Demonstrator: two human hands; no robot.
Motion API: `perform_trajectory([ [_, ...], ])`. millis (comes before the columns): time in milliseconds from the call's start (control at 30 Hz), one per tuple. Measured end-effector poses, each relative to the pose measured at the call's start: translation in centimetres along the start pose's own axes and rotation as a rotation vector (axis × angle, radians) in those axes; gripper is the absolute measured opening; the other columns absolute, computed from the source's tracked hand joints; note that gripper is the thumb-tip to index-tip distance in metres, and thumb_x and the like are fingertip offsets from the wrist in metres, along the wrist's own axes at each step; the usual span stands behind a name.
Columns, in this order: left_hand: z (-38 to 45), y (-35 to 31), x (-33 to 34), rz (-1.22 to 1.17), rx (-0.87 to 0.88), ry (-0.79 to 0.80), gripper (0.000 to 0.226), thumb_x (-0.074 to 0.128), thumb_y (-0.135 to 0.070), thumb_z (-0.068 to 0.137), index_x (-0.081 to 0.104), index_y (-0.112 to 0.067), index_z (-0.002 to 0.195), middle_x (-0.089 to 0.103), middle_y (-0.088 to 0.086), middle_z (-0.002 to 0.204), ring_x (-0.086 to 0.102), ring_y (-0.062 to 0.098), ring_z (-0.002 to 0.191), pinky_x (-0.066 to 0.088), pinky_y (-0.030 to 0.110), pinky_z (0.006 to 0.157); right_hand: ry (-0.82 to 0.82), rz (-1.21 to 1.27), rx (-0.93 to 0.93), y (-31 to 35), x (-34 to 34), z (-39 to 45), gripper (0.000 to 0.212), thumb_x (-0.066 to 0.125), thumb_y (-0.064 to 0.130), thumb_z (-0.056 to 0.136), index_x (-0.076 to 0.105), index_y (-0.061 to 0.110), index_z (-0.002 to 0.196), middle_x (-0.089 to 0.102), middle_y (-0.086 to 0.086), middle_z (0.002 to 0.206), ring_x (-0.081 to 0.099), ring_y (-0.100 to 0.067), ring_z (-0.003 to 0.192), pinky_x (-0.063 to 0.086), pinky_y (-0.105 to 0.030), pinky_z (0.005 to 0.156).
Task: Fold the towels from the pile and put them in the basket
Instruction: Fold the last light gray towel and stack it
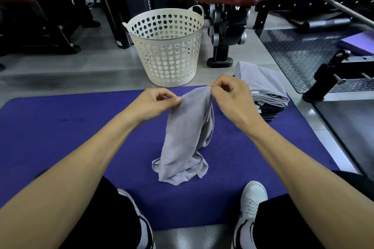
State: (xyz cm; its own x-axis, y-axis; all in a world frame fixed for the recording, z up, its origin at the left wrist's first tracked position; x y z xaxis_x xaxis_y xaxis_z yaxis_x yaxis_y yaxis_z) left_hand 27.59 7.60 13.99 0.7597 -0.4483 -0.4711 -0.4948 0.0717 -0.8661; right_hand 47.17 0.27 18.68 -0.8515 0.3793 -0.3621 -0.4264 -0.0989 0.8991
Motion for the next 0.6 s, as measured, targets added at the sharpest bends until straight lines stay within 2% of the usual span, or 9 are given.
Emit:
perform_trajectory([
  [100,-0.1,1.2,2.1,0.039,-0.027,0.05,0.023,0.074,-0.046,0.083,0.074,-0.025,0.093,0.073,-0.002,0.095,0.064,0.007,0.084,0.049,0.026,0.076,-0.019,0.004,0.062,-0.7,-0.9,0.4,0.018,0.051,0.019,0.076,0.054,0.002,0.071,0.058,-0.022,0.073,0.058,-0.039,0.07,0.055,-0.058,0.068],
  [200,0.0,2.4,4.4,0.077,-0.036,0.121,0.026,0.08,-0.04,0.078,0.073,-0.023,0.096,0.073,0.002,0.099,0.068,0.017,0.095,0.053,0.034,0.09,-0.033,0.015,0.122,-1.1,-1.8,0.3,0.019,0.051,0.016,0.081,0.052,-0.002,0.074,0.06,-0.027,0.076,0.066,-0.04,0.074,0.055,-0.059,0.064],
  [267,0.2,3.3,5.9,0.072,-0.059,0.163,0.036,0.085,-0.036,0.074,0.071,-0.021,0.104,0.072,0.001,0.104,0.067,0.013,0.101,0.052,0.03,0.093,-0.054,0.023,0.15,-1.5,-2.4,0.3,0.018,0.051,0.013,0.086,0.051,-0.001,0.075,0.062,-0.027,0.076,0.068,-0.038,0.071,0.055,-0.06,0.062],
  [367,0.2,4.4,8.7,0.096,-0.075,0.196,0.048,0.087,-0.042,0.07,0.068,-0.024,0.11,0.066,-0.009,0.112,0.061,0.002,0.106,0.05,0.022,0.091,-0.107,0.015,0.172,-2.0,-3.6,0.0,0.017,0.052,0.012,0.087,0.052,-0.001,0.076,0.065,-0.023,0.074,0.068,-0.033,0.064,0.057,-0.056,0.062],
  [433,-0.1,5.2,11.2,0.118,-0.072,0.195,0.056,0.085,-0.046,0.07,0.066,-0.024,0.118,0.063,-0.013,0.116,0.058,0.002,0.108,0.045,0.018,0.087,-0.145,0.018,0.182,-2.5,-4.5,-0.2,0.018,0.053,0.011,0.088,0.053,-0.004,0.077,0.065,-0.026,0.079,0.067,-0.035,0.068,0.06,-0.05,0.06],
  [533,-0.8,6.1,14.1,0.092,-0.059,0.12,0.062,0.083,-0.049,0.072,0.062,-0.024,0.124,0.062,-0.015,0.12,0.057,0.004,0.109,0.043,0.015,0.082,-0.168,0.056,0.214,-3.6,-5.3,-0.4,0.016,0.053,0.009,0.087,0.054,0.0,0.075,0.064,-0.026,0.079,0.068,-0.038,0.073,0.061,-0.047,0.062],
  [600,-1.1,6.2,15.1,0.028,-0.052,0.032,0.062,0.083,-0.048,0.073,0.061,-0.023,0.125,0.061,-0.015,0.119,0.056,0.005,0.11,0.042,0.013,0.082,-0.157,0.108,0.246,-4.2,-5.3,-0.6,0.016,0.052,0.007,0.088,0.052,0.005,0.072,0.062,-0.022,0.075,0.069,-0.03,0.07,0.061,-0.043,0.06],
])
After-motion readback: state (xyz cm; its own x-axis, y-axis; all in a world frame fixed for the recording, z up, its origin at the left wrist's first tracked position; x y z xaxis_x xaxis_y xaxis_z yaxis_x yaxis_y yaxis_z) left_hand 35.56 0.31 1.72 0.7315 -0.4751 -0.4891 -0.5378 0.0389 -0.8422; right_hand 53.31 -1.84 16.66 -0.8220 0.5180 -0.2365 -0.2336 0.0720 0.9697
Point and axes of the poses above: each hand's wrist, its own z-axis towards the middle knuckle, its own x-axis out of the palm, y = z × x, the point moved 10 cm from there along z, towards the middle knuckle
